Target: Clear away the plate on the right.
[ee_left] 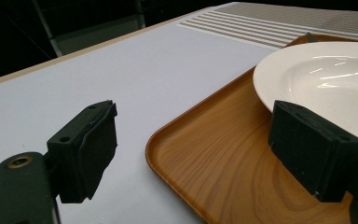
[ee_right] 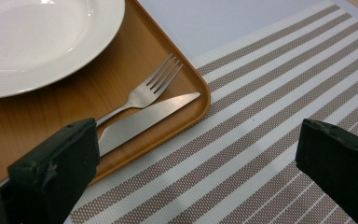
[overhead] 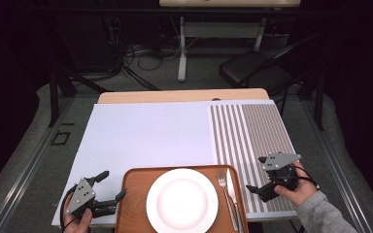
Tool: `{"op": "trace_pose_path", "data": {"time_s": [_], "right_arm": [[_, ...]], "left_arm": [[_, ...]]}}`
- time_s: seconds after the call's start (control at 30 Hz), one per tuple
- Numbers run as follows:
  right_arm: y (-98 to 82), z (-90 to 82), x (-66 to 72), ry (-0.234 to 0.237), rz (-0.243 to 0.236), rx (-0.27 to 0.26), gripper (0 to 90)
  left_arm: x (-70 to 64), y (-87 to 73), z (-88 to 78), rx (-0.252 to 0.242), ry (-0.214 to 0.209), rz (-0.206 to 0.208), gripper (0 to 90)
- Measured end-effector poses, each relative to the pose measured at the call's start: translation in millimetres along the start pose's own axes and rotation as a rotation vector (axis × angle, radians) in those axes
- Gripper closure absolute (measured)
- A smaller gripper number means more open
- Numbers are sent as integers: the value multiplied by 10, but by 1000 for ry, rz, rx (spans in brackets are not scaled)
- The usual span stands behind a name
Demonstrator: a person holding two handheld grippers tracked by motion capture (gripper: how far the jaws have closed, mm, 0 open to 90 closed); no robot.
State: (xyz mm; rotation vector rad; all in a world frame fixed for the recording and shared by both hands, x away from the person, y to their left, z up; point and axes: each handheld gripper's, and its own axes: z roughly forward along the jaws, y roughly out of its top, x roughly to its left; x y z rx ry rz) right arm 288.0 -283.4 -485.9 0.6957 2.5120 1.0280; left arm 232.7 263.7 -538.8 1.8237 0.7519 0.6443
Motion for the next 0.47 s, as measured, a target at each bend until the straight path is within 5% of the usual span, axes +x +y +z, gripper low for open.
{"op": "trace_pose_path", "data": {"time_s": [0.47], "right_arm": [[-143, -39, -75, -23, 56, -14, 0]], "left_arm": [[4, -2, 1, 1, 4, -1, 157]]}}
